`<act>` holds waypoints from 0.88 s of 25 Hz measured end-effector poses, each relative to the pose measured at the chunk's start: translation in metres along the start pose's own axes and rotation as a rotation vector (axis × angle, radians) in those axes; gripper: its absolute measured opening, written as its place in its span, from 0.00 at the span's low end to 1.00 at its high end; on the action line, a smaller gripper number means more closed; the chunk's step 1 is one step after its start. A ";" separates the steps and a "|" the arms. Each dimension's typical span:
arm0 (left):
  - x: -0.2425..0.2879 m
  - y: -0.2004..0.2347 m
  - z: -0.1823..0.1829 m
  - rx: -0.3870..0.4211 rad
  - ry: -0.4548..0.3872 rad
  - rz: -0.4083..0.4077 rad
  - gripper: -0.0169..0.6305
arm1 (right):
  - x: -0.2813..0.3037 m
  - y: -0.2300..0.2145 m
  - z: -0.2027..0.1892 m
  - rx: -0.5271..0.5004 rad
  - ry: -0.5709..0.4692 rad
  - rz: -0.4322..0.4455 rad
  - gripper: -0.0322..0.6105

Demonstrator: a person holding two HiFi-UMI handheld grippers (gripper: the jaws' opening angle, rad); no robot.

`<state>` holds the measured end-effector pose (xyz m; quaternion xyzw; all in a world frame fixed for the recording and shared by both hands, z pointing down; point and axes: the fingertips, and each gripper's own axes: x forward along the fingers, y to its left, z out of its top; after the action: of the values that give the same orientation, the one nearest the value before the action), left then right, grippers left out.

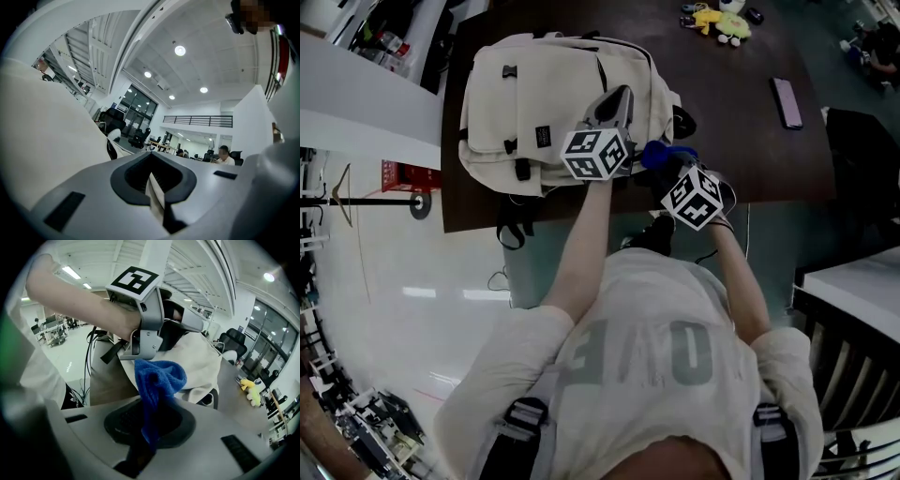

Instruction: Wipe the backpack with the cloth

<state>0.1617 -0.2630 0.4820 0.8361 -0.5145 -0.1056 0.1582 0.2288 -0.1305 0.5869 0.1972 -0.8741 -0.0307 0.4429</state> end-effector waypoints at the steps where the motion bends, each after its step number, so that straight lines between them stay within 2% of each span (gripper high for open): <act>1: 0.001 -0.001 -0.001 0.011 0.009 -0.003 0.03 | 0.001 0.001 0.000 -0.001 0.001 -0.001 0.11; 6: 0.003 -0.001 0.000 0.008 0.039 0.035 0.03 | -0.001 0.000 0.000 0.015 -0.008 0.022 0.11; 8: -0.001 -0.006 0.010 0.033 0.033 0.039 0.03 | -0.011 -0.008 0.002 0.053 -0.042 0.027 0.11; 10: -0.006 -0.007 0.027 0.067 0.012 0.040 0.03 | -0.028 -0.034 0.008 0.097 -0.100 0.000 0.11; 12: -0.010 0.005 0.049 0.086 -0.018 0.073 0.03 | -0.043 -0.071 0.025 0.091 -0.176 -0.019 0.11; 14: -0.010 0.026 0.074 0.105 -0.051 0.125 0.03 | -0.052 -0.115 0.057 0.036 -0.266 -0.004 0.11; 17: 0.002 0.062 0.108 0.122 -0.092 0.190 0.03 | -0.048 -0.184 0.121 -0.110 -0.402 0.057 0.11; 22: 0.037 0.114 0.134 0.103 -0.062 0.221 0.03 | 0.002 -0.259 0.239 -0.361 -0.570 0.237 0.11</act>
<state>0.0386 -0.3653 0.4002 0.7777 -0.6128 -0.0868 0.1096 0.1221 -0.3983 0.3841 -0.0035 -0.9598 -0.1866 0.2095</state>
